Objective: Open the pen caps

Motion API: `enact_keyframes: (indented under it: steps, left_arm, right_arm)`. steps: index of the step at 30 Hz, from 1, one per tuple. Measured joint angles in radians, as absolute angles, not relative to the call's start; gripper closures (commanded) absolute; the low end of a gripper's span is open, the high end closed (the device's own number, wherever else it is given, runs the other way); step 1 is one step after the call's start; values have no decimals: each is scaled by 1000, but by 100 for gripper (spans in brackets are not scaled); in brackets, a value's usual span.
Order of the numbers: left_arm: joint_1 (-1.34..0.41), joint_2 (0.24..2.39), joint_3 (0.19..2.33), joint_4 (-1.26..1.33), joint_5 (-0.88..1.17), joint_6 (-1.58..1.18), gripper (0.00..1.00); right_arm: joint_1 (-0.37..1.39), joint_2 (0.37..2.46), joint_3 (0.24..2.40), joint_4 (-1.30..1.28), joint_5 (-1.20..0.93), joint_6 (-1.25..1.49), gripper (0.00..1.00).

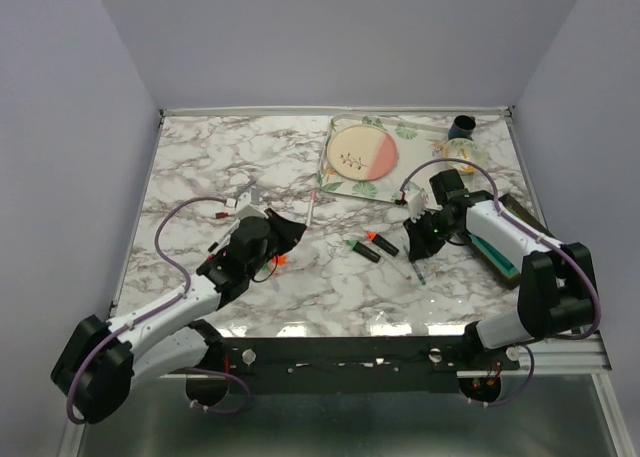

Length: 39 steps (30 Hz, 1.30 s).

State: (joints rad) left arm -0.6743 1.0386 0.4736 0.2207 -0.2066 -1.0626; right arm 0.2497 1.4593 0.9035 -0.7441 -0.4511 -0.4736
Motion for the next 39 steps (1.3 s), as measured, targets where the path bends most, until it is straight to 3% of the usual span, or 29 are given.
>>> enact_keyframes:
  steps: [8, 16, 26, 37, 39]
  left_arm:
    - [-689, 766, 307, -83, -238, -1026, 99]
    - [-690, 898, 303, -160, -247, -972, 90]
    - [-690, 1016, 336, -168, -257, -911, 65]
    - [-690, 1013, 390, -229, -276, -883, 49]
    - [-690, 991, 406, -245, -276, -879, 41]
  right_arm:
    - [250, 1512, 904, -730, -426, -450, 73]
    - [252, 1562, 904, -726, -416, -443, 63]
    - [255, 1557, 904, -727, -415, -444, 57]
    - [256, 1493, 904, -727, -431, -445, 57]
    - [256, 1485, 904, -727, -434, -446, 57]
